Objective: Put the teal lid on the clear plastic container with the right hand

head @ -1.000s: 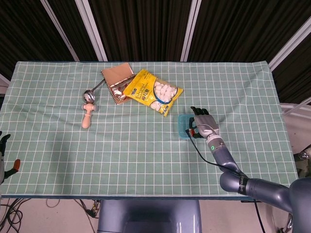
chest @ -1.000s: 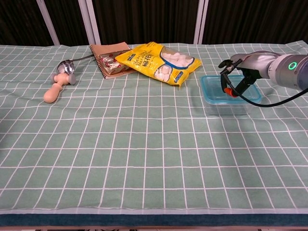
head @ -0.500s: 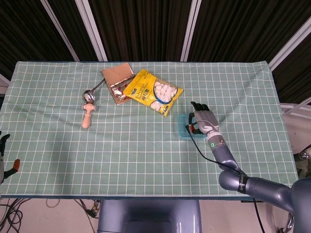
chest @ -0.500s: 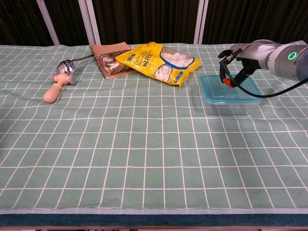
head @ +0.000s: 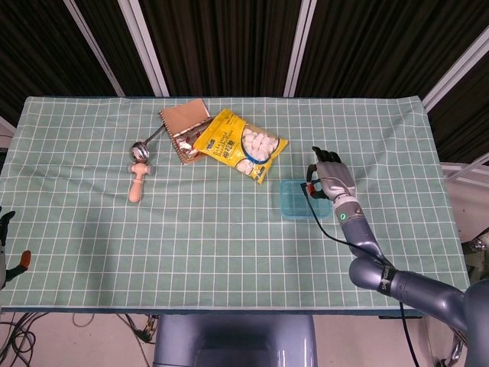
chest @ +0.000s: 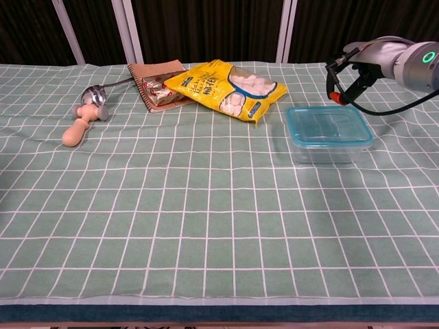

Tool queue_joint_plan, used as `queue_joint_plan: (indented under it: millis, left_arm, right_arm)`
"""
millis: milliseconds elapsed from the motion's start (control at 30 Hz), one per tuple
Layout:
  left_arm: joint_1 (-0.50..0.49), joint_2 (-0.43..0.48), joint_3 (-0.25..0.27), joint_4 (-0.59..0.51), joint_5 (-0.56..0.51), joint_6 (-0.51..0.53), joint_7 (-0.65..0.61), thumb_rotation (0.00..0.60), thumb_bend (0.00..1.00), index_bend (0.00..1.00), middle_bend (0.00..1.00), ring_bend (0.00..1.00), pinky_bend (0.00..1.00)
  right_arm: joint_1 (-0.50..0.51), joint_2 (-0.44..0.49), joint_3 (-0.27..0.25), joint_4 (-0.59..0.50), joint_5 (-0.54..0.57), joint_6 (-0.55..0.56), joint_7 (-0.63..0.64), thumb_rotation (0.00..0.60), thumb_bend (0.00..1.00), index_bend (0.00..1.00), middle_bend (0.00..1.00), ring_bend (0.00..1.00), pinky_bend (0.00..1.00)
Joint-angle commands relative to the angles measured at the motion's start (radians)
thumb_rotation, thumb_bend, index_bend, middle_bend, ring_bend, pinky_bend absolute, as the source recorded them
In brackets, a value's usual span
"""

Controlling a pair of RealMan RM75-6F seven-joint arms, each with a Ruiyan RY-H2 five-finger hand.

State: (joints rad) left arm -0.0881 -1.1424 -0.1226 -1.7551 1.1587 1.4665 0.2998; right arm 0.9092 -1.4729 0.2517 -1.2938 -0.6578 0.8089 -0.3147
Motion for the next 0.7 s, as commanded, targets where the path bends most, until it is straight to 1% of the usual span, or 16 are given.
queue_joint_plan:
  millis: [33,233,700]
  left_arm:
    - [0.000,-0.001,0.000,0.001,0.000,-0.001,0.002,0.600,0.35,0.13,0.00,0.00,0.00]
    - [-0.001,-0.002,0.000,0.002,-0.001,-0.001,0.004,0.600,0.35,0.13,0.00,0.00,0.00]
    - [-0.001,-0.003,0.000,0.004,-0.003,0.000,0.007,0.600,0.35,0.13,0.00,0.00,0.00]
  right_arm:
    - [-0.002,-0.008,-0.003,0.018,-0.007,-0.013,0.010,0.600,0.53,0.59,0.00,0.00,0.00]
    - [-0.006,-0.021,-0.012,0.053,-0.012,-0.030,0.017,0.600,0.53,0.59,0.00,0.00,0.00]
    - [-0.011,-0.046,-0.011,0.139,-0.016,-0.074,0.043,0.600,0.53,0.59,0.00,0.00,0.00]
